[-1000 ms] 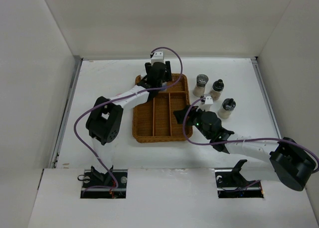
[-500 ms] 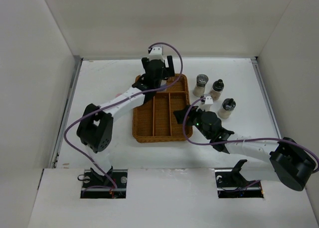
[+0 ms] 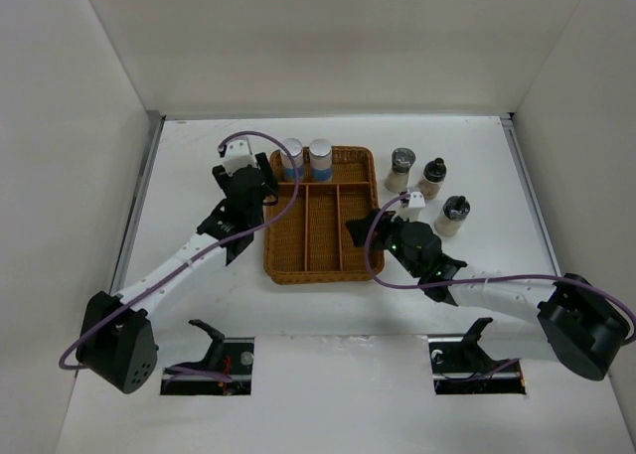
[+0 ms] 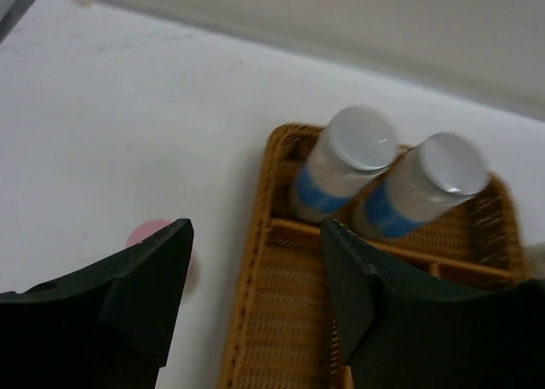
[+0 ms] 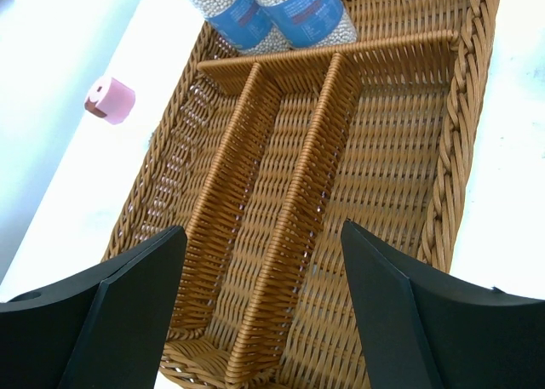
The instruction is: Organize the condiment bottles
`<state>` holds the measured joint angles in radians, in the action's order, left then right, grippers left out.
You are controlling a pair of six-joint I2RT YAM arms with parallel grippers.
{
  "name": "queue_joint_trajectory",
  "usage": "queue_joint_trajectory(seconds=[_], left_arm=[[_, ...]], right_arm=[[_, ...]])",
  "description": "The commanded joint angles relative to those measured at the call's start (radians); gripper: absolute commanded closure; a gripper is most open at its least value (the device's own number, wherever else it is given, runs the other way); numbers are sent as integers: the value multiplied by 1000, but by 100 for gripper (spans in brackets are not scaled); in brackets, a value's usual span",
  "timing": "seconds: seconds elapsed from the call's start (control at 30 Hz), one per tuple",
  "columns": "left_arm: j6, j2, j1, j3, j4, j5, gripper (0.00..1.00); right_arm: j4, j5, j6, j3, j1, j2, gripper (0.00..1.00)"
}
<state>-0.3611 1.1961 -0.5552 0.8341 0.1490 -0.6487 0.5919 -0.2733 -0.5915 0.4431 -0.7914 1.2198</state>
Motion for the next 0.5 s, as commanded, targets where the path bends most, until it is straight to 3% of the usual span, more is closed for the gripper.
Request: queue_joint_trajectory(seconds=[0.0, 0.17, 0.47], left_arm=[[-67, -13, 48, -38, -156, -54, 38], [-82, 40, 134, -72, -154, -40, 36], [-114, 210, 191, -30, -57, 40, 37]], right_arm=[[45, -3, -7, 14, 10, 4, 20], [42, 2, -14, 17, 10, 23, 20], [45, 5, -7, 19, 10, 21, 19]])
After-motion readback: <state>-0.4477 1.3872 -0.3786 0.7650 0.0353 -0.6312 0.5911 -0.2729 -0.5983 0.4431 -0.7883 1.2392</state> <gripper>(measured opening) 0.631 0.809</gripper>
